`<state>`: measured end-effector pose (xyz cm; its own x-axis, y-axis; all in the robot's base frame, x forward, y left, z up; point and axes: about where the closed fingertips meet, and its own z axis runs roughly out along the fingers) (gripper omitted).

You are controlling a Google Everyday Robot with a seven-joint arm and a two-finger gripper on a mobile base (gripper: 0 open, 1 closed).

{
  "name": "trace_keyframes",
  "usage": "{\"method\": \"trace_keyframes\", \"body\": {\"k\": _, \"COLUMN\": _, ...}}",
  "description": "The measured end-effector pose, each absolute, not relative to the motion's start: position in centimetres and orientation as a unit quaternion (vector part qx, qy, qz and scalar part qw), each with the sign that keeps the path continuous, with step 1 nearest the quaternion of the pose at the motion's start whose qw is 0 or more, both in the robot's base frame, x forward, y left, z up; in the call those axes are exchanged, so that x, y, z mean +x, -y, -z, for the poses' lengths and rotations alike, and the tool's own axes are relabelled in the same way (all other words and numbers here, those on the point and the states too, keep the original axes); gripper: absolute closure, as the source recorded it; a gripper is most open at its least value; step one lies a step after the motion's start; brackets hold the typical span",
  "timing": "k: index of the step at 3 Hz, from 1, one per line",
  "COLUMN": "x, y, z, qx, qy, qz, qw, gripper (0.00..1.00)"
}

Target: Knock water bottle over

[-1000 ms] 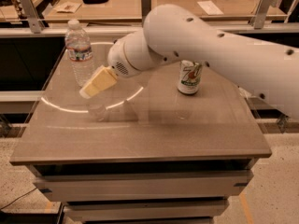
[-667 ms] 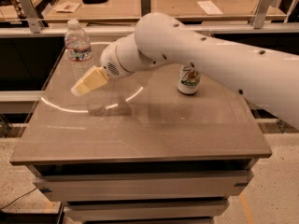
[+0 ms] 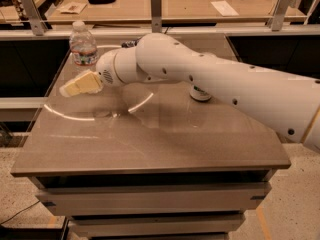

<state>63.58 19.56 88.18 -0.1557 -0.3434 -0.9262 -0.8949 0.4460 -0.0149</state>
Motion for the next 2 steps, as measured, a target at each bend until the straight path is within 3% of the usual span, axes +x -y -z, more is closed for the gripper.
{"method": "trace_keyframes", "body": {"k": 1, "x": 64.6, "y": -20.4, "z": -88.6, "qx": -0.431, "qy": -0.694, "qz": -0.297, "qw": 0.493, "gripper": 0.00}}
{"method": "trace_keyframes", "body": {"k": 2, "x": 65.7, "y": -21.1, "z": -88.9, "qx": -0.427, "qy": -0.679, "qz": -0.305, "qw": 0.514, "gripper": 0.19}}
